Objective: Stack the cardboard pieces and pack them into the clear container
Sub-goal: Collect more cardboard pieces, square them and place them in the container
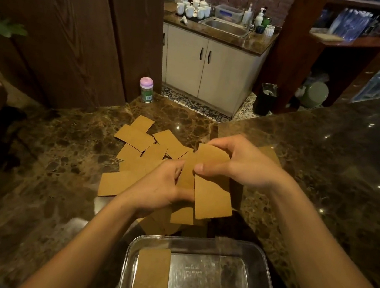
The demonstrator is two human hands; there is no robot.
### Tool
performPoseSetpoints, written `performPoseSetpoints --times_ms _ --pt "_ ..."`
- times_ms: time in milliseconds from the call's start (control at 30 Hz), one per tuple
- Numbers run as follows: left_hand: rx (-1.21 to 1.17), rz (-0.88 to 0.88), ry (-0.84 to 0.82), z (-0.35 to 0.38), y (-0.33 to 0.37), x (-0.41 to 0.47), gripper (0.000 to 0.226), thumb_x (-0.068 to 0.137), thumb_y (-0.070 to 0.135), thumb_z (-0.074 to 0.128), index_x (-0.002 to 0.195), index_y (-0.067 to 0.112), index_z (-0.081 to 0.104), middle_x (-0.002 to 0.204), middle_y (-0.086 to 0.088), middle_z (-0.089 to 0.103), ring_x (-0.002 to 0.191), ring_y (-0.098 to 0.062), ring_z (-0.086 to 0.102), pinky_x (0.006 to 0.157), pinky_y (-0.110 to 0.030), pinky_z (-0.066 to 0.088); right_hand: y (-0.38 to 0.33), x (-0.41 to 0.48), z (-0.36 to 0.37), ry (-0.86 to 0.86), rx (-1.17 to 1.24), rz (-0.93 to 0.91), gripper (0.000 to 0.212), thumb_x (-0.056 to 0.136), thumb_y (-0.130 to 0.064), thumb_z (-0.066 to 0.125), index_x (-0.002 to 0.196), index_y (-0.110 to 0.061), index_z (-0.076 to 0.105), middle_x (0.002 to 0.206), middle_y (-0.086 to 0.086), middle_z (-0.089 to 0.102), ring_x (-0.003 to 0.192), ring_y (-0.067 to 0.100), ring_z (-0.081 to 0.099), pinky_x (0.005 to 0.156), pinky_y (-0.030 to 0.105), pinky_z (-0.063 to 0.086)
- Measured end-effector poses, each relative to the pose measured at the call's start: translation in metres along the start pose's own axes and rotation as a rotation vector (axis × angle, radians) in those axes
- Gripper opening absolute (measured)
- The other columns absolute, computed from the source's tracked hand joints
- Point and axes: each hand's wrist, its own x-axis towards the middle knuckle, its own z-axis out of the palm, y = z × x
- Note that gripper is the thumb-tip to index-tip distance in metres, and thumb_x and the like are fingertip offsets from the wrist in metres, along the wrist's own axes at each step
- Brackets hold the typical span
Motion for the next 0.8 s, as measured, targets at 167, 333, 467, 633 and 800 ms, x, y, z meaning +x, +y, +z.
performPoseSetpoints --times_ms 167,333,467,633,800 --pt "-0.058 0.002 0.017 0.000 -0.005 -0.001 0.016 0.089 -0.006 0.071 0.101 0.003 0.066 0.079 0.002 0.074 0.068 -0.007 0.069 0.060 -0.017 0.052 0.007 0.001 0.004 0.067 0.106 -0.037 0.008 0.089 -0.018 0.082 0.092 -0.012 0.077 0.084 0.010 0.074 0.074 0.028 0.066 0.071 0.031 0.052" --pt "-0.239 -0.055 0.114 -0.007 -0.016 -0.003 0.030 0.089 0.004 0.072 0.117 -0.002 0.061 0.094 -0.018 0.076 0.081 -0.033 0.075 0.069 -0.035 0.064 0.014 0.000 0.004 0.298 0.189 0.001 0.015 0.089 -0.023 0.082 0.099 -0.012 0.077 0.091 0.008 0.079 0.084 0.027 0.076 0.074 0.036 0.060" --pt "-0.358 -0.093 0.214 -0.011 -0.020 -0.005 0.037 0.080 0.010 0.075 0.114 0.003 0.062 0.093 -0.019 0.078 0.077 -0.032 0.078 0.065 -0.029 0.065 0.020 0.001 0.005 0.484 0.281 -0.005 0.015 0.092 -0.023 0.078 0.104 -0.015 0.075 0.096 0.003 0.079 0.086 0.017 0.076 0.067 0.025 0.059" --pt "-0.383 -0.099 0.287 -0.016 -0.025 -0.008 0.043 0.080 0.010 0.077 0.119 0.001 0.061 0.098 -0.020 0.078 0.080 -0.035 0.078 0.065 -0.028 0.065 0.033 -0.001 0.003 0.702 0.431 0.035 0.021 0.094 -0.024 0.076 0.114 -0.021 0.072 0.102 -0.005 0.077 0.090 0.008 0.074 0.076 0.029 0.060" --pt "-0.388 -0.111 0.324 -0.018 -0.031 -0.007 0.044 0.086 0.006 0.075 0.127 0.002 0.059 0.110 -0.024 0.075 0.086 -0.037 0.077 0.068 -0.030 0.065 0.043 -0.012 0.008 0.722 0.578 0.049 0.013 0.098 -0.021 0.071 0.110 -0.022 0.072 0.096 -0.009 0.079 0.091 0.007 0.075 0.080 0.029 0.060"
